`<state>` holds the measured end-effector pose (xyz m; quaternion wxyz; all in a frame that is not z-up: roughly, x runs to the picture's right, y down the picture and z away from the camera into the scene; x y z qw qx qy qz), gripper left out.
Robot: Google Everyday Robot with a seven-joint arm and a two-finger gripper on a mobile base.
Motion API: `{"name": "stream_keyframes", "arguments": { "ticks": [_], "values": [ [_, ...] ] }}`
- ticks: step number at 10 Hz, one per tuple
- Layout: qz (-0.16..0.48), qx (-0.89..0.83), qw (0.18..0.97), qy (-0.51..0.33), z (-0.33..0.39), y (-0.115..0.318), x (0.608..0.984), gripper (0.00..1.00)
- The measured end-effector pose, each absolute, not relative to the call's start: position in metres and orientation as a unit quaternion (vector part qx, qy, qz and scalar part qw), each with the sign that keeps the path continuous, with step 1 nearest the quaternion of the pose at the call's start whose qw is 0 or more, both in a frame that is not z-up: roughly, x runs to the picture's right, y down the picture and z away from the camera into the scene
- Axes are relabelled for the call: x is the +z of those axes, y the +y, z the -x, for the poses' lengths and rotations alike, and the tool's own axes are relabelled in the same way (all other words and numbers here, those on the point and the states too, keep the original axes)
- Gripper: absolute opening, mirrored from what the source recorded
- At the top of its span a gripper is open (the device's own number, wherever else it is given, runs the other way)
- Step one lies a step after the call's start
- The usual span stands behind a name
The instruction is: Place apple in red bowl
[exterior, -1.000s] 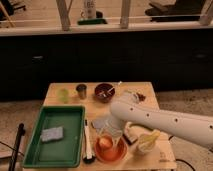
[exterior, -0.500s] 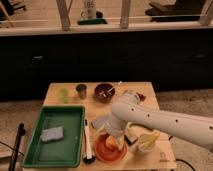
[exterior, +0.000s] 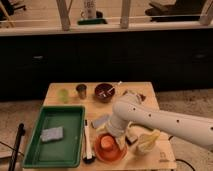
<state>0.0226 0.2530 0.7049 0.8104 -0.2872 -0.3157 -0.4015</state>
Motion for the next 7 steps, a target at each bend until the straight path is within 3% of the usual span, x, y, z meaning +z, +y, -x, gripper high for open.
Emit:
{"name": "stream_keyframes", "arguments": {
  "ticks": [7],
  "values": [
    [0.290, -0.396, 0.811, -0.319, -0.0258, 0.2474, 0.7087, 0.80]
  ]
}}
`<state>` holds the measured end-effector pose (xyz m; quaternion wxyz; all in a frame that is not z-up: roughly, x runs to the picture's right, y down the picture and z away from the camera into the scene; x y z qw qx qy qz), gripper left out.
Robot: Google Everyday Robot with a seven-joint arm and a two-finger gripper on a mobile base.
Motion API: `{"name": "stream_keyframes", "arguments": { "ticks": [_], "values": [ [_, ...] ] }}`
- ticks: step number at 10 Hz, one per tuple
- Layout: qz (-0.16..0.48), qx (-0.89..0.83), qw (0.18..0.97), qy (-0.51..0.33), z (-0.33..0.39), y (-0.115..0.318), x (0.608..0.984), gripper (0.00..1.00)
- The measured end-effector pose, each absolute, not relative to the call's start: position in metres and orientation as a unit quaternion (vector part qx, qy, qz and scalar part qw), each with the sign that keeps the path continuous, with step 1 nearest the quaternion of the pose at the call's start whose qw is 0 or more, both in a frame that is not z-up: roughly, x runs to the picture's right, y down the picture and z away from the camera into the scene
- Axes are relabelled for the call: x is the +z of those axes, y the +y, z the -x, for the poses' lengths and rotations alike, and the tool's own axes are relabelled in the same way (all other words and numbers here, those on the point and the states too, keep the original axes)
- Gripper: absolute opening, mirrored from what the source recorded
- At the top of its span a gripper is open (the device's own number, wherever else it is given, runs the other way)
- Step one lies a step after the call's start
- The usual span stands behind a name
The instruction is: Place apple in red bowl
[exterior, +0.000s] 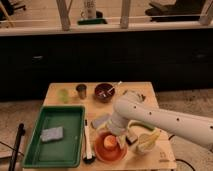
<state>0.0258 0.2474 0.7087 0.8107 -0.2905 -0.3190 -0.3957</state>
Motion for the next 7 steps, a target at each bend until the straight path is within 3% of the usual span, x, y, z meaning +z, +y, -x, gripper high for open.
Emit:
{"name": "stream_keyframes", "arguments": {
  "ticks": [7],
  "values": [
    [0.298, -0.393, 0.808, -0.321, -0.0292, 0.2394, 0.7123, 0.80]
  ]
}}
